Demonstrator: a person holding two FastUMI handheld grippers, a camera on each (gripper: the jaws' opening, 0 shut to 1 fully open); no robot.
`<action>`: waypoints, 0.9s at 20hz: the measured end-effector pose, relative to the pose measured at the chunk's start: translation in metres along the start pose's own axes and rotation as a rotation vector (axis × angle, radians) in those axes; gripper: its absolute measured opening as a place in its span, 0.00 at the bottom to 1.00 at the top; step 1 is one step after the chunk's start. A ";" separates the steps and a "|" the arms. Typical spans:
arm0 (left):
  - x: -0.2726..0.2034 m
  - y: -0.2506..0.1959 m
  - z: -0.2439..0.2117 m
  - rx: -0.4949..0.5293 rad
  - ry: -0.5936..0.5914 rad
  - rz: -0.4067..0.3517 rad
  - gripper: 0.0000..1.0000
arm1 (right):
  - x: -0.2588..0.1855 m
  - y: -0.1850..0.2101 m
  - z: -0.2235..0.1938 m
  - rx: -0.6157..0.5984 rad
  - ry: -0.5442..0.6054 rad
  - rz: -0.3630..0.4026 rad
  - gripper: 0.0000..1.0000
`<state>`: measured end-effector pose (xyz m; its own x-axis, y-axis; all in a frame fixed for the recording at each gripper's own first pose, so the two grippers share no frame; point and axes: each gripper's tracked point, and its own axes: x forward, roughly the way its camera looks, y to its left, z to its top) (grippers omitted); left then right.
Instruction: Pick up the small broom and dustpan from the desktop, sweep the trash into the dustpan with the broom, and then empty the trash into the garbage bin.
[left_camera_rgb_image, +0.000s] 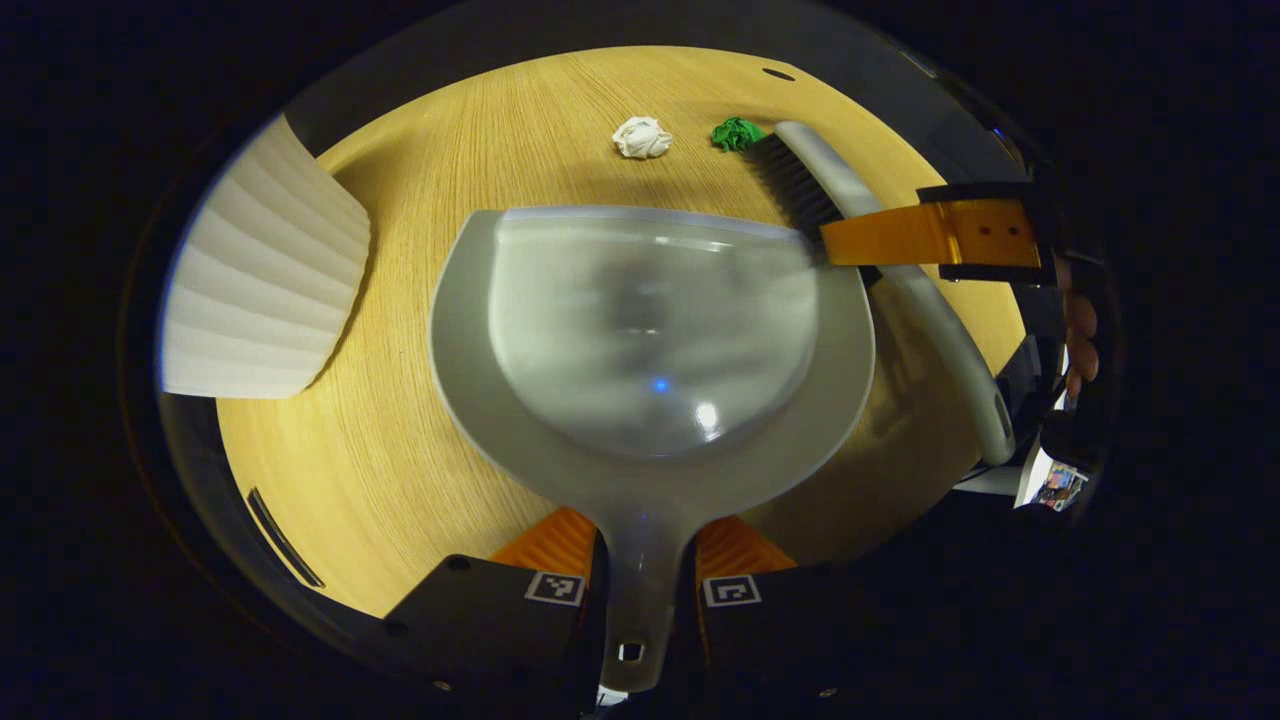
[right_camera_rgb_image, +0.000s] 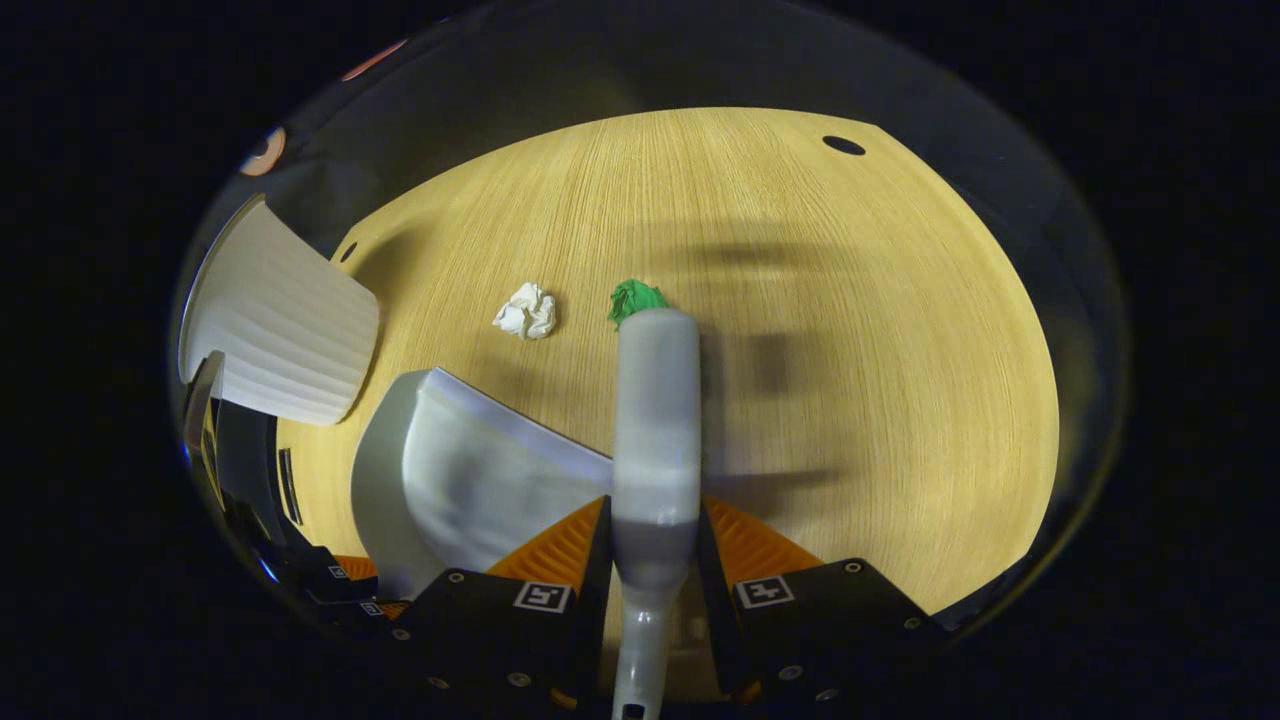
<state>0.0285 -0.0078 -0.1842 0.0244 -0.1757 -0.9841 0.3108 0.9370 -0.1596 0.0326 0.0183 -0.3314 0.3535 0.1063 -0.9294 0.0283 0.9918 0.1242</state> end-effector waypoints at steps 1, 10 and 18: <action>0.001 0.000 0.001 0.003 0.002 -0.002 0.29 | -0.002 0.000 0.000 -0.002 0.000 0.009 0.44; 0.003 0.004 0.003 -0.009 0.004 0.019 0.29 | -0.013 -0.026 -0.005 -0.028 0.012 -0.002 0.42; 0.002 0.033 0.020 0.210 0.027 0.001 0.28 | -0.020 -0.077 0.038 -0.062 -0.005 -0.044 0.38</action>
